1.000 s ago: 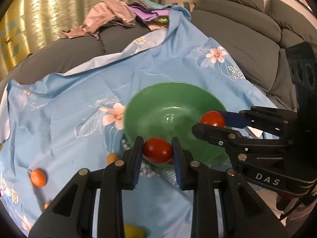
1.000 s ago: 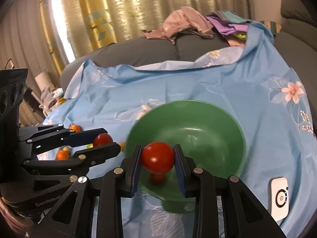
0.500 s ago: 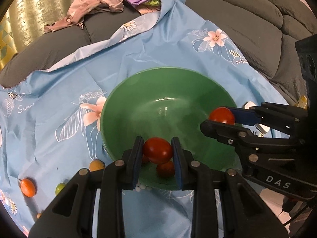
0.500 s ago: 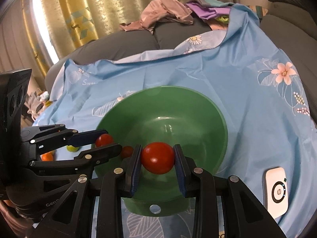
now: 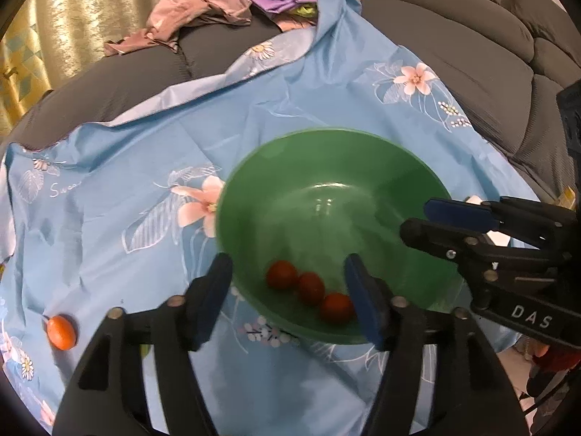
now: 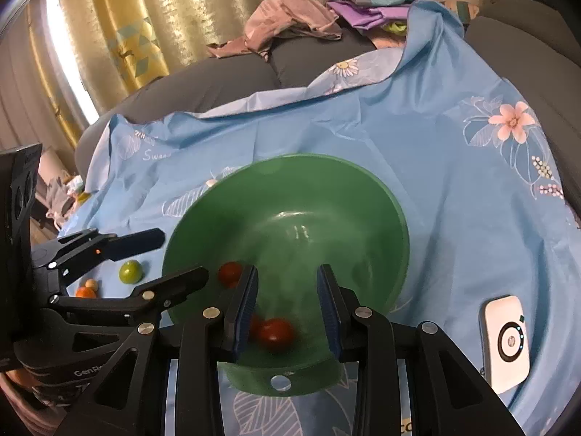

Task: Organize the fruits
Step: 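Carry both tomatoes into the green bowl and open both tools, then withdraw both open tools from the green bowl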

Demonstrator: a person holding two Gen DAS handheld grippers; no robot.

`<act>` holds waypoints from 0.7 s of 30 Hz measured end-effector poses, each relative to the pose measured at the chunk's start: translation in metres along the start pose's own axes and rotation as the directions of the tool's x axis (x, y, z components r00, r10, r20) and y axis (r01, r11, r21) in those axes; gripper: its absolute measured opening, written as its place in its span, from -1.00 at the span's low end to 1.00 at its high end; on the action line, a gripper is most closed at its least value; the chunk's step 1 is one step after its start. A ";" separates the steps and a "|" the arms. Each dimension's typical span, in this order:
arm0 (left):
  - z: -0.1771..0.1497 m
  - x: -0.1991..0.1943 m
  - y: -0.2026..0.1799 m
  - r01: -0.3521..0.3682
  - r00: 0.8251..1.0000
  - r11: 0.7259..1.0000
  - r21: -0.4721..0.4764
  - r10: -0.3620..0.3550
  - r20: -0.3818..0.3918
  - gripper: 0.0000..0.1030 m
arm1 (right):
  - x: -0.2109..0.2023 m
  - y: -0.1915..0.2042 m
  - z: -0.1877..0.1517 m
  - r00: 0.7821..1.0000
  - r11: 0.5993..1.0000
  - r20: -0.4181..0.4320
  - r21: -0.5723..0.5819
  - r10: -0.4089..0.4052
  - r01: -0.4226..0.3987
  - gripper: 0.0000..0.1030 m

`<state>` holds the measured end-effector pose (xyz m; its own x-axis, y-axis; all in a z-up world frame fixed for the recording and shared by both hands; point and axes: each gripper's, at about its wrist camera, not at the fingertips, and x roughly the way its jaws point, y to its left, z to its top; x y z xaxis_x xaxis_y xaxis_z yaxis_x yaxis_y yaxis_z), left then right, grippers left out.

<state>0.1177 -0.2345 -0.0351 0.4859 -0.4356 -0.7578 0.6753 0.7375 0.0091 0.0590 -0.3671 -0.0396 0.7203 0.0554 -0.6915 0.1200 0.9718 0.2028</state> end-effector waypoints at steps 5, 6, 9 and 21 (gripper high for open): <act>-0.007 -0.018 0.004 -0.046 0.998 0.999 -0.012 0.046 0.035 0.70 | -0.010 0.004 -0.001 1.000 1.000 0.012 0.006 0.008 -0.008 -0.29; -0.009 -0.022 0.005 -0.054 0.998 0.998 -0.016 0.054 0.036 0.71 | -0.012 0.006 -0.002 1.000 1.000 0.016 0.006 0.015 -0.016 -0.28; -0.020 -0.036 0.011 -0.084 0.995 0.996 -0.036 0.086 0.041 0.79 | -0.021 0.013 -0.005 0.999 0.999 0.020 0.002 0.039 -0.039 -0.28; -0.077 -0.106 0.033 -0.179 0.977 0.971 -0.159 0.194 0.084 0.98 | -0.047 0.063 -0.028 0.978 0.977 0.009 -0.051 0.206 -0.205 -0.01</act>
<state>0.0459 -0.1246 -0.0049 0.6526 -0.3257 -0.6841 0.4801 0.8763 0.0407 0.0137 -0.3020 -0.0133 0.7360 0.2523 -0.6283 -0.0654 0.9501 0.3049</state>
